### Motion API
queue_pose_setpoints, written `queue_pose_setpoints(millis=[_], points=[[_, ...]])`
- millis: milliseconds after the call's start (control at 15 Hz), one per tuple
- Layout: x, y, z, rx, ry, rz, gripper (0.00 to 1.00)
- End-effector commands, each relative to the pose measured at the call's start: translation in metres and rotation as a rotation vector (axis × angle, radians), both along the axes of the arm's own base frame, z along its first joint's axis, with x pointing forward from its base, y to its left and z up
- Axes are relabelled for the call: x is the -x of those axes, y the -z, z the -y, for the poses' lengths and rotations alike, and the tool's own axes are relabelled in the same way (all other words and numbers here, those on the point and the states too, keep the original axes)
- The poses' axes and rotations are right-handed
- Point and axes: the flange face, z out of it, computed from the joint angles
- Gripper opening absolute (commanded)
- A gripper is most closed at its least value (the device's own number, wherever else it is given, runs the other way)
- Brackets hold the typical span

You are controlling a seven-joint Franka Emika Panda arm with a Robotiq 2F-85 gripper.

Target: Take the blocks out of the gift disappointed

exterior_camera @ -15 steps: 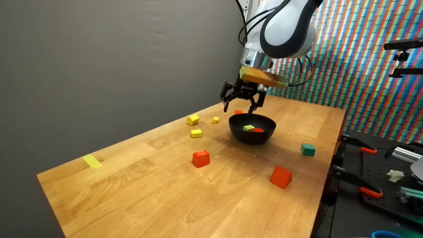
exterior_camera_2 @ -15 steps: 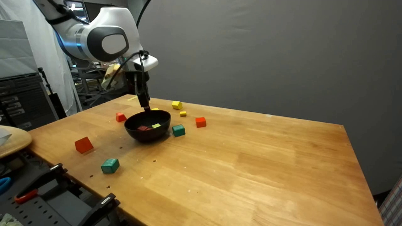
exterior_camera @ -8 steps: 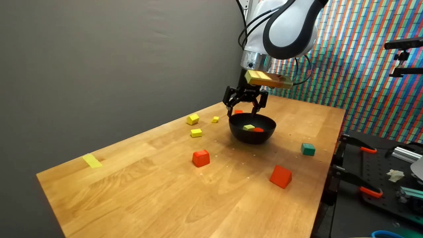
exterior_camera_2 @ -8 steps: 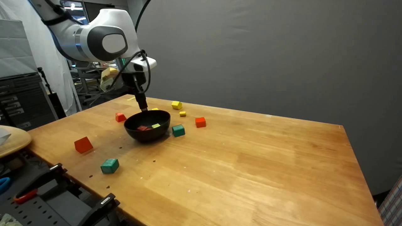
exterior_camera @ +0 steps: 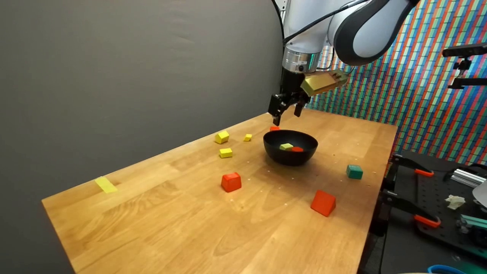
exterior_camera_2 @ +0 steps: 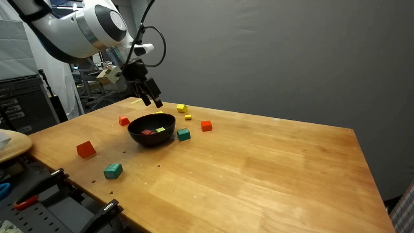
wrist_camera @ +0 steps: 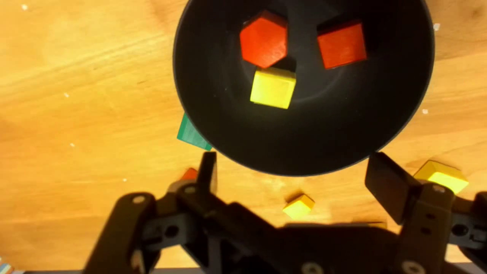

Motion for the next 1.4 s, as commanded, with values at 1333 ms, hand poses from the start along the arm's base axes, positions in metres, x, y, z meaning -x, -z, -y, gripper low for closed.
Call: queue_pose_setpoints(millis=[1333], points=[[-0.004, 0.049, 0.023, -0.174, -0.039, -0.089, 1.00]])
